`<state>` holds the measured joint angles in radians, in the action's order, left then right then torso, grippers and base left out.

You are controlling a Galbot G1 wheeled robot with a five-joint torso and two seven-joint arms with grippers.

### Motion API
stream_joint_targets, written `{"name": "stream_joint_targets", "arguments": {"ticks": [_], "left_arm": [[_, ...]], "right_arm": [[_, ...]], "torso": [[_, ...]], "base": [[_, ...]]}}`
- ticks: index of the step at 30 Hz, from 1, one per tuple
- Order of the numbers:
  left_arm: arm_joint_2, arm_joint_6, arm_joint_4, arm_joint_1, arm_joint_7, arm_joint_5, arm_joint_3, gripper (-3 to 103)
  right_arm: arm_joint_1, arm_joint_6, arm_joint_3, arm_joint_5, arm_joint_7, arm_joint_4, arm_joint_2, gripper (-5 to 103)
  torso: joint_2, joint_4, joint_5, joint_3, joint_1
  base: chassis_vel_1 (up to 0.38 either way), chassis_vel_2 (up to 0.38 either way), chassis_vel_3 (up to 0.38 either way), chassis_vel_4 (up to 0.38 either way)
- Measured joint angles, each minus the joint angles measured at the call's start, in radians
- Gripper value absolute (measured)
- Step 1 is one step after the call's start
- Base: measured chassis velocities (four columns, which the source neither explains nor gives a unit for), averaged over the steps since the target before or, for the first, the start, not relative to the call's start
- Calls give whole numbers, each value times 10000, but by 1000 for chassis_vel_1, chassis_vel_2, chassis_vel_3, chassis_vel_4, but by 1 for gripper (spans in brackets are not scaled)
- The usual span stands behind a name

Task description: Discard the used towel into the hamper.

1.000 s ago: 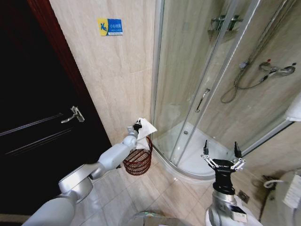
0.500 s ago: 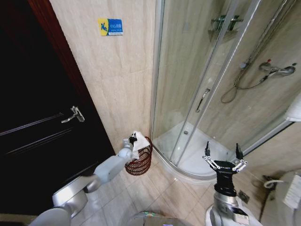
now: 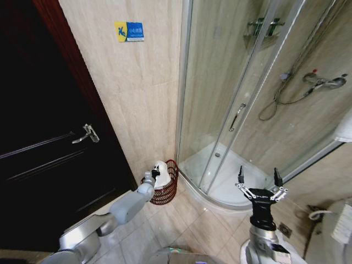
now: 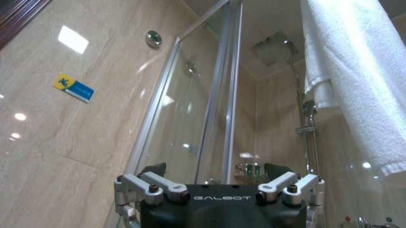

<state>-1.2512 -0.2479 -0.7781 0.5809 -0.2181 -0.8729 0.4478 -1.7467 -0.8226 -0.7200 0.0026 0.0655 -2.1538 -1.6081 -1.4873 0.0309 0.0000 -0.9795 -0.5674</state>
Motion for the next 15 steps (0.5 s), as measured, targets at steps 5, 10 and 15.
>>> {"name": "stream_joint_targets", "arguments": {"ticks": [5,10,15], "left_arm": [[-352,-134,763,-186,352,253,236,7],[-861,-487,1844,-231,848,609,210,7],[-1181,-736,2653,-152,1313,1092,80,7]], "right_arm": [[-113,0,29,81,53,-234,0,100],[-171,0,37,92,123,-381,0,100],[-233,0,42,92,157,-371,0,100]], "torso": [[0,1,0,0,0],[0,1,0,0,0],[0,2,-1,-1,0]], "base": [[0,0,0,0],[0,0,0,0],[0,0,0,0]]}}
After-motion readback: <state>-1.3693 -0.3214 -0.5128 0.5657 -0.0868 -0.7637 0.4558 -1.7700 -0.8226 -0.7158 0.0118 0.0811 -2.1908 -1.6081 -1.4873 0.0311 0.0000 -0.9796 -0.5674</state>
